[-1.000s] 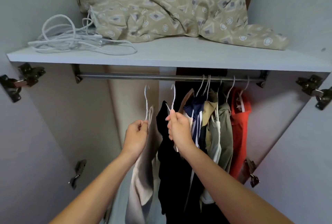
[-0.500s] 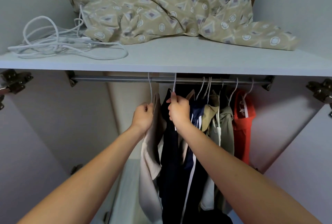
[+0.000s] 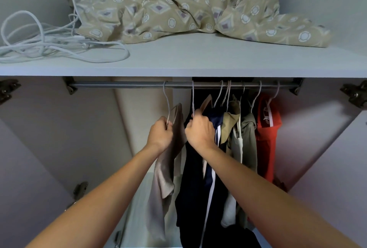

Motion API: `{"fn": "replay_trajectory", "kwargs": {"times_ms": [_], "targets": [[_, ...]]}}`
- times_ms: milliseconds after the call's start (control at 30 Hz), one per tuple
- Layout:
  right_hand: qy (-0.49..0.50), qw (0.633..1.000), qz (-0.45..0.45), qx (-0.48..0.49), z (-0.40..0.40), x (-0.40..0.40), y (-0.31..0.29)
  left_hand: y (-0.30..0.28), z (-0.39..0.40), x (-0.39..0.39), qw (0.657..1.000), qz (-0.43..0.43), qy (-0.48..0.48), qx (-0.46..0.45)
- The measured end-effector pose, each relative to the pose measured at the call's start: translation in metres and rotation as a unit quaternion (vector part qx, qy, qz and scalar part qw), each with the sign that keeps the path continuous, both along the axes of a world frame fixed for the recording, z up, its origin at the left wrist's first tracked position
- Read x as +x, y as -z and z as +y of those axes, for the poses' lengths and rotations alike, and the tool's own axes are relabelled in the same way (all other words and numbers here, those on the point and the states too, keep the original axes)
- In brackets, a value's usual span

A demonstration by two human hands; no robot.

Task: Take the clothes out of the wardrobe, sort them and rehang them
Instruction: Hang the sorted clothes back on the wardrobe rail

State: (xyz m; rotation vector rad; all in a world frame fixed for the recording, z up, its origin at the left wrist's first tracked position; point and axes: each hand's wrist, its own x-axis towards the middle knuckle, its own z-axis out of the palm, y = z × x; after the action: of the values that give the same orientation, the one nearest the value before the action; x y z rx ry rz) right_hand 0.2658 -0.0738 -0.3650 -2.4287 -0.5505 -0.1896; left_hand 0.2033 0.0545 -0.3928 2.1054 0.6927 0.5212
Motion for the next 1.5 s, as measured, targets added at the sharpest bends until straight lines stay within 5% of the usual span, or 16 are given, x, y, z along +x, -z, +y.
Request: {"fn": "replay_trajectory", "kwargs": {"times_ms": [300, 667, 867, 1300, 1500], "targets": [[-0.157, 0.961, -0.207, -0.098, -0.04, -0.009, 0.014, 0.004, -0.015, -0.039, 0.991, 0.039, 0.107, 0.069], [-0.142, 0.957, -0.188, -0.171, -0.094, 0.009, 0.023, -0.008, -0.038, -0.038, 0.97, 0.16, 0.171, 0.063], [-0.132, 0.957, -0.185, -0.181, -0.127, 0.019, 0.024, -0.015, -0.076, -0.022, 0.967, 0.18, 0.18, -0.013], [-0.15, 0.972, -0.127, -0.131, -0.184, 0.045, 0.015, -0.021, -0.143, 0.019, 0.957, 0.181, 0.225, -0.029], [-0.155, 0.976, -0.092, -0.125, -0.181, 0.023, 0.003, -0.036, -0.134, -0.011, 0.947, 0.226, 0.203, 0.101]]}}
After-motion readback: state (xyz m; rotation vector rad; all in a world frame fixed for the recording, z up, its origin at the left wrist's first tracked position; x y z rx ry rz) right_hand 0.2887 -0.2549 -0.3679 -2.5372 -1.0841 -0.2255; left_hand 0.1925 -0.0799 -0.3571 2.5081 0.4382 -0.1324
